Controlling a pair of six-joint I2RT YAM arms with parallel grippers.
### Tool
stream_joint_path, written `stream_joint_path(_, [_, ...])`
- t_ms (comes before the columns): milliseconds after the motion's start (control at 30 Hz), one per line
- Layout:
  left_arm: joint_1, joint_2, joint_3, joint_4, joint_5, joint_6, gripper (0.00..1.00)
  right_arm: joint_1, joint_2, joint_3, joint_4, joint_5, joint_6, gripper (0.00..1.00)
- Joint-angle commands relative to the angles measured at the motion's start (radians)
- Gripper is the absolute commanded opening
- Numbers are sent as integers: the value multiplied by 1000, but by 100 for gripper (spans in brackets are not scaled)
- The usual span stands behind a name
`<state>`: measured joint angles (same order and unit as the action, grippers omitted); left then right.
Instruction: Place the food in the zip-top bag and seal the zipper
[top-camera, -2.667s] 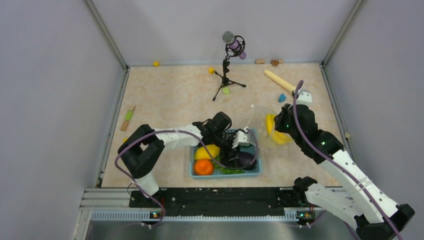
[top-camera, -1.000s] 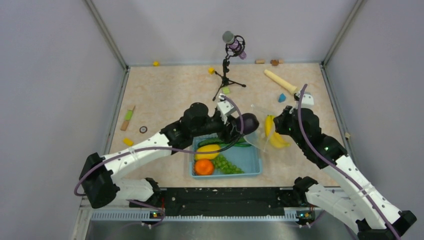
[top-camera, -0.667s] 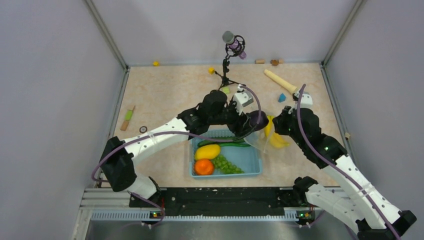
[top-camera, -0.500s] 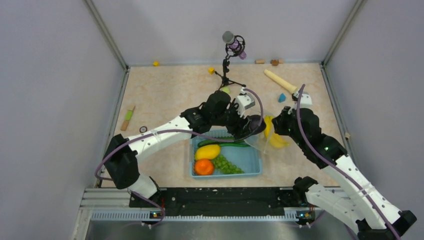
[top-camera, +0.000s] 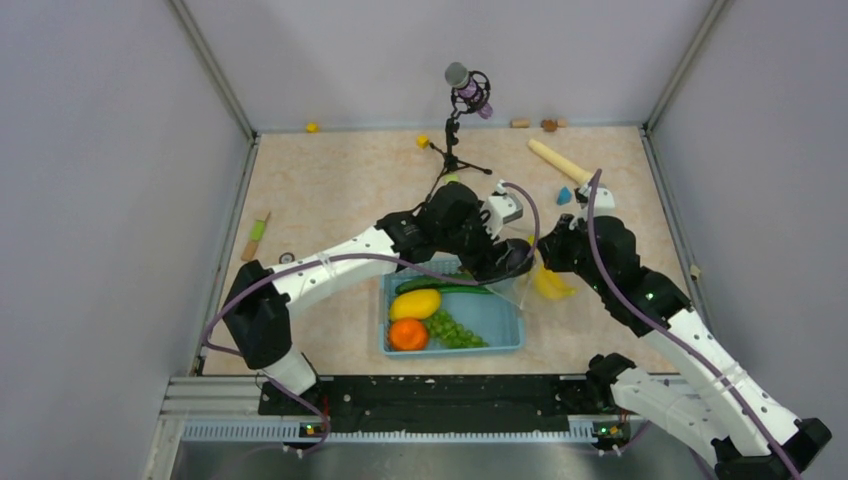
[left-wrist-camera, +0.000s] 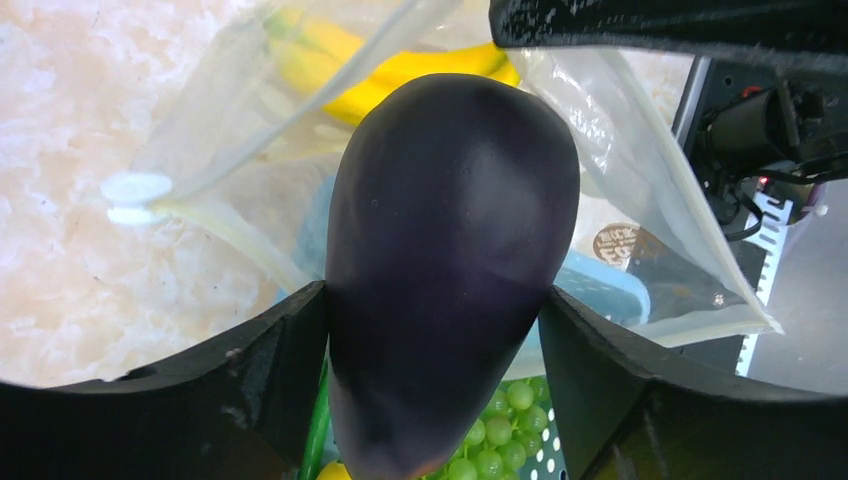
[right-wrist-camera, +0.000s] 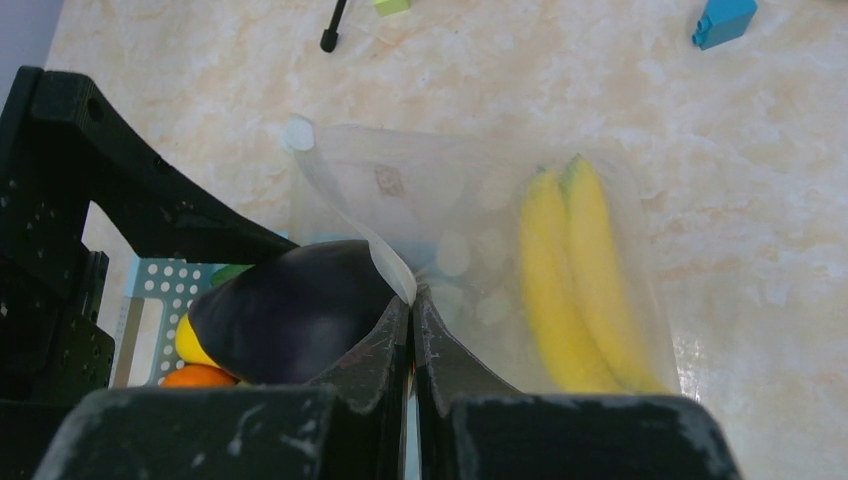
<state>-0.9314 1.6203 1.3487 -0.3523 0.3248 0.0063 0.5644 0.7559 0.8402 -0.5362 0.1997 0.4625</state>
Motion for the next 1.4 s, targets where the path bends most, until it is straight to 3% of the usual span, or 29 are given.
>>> stream_joint_path(0, [-4,14,65,37,47,-3,94,-10,-1,3,58,-20,-16,0])
stream_joint_path(400, [-4,-58,-5,88,-23,-46,97,-11,-3,0,56,-11,-13,0])
stream_joint_path(733, [-1,-261,-272,247,-393,-166,97,-11,-8,-17,61,6,-17,0])
stream_joint_path(1100, [0,-316,-398,276,-627,-248,97,-11,56,57,-87,83,-43,0])
stream_joint_path(1267, [6,-396,-467,289,-671,-255,97,-11,137,144,-211,69,-53,12])
stream_joint_path(1367, [8,-441,-516,320,-675,-254,97,-11,189,175,-247,98,-34,30])
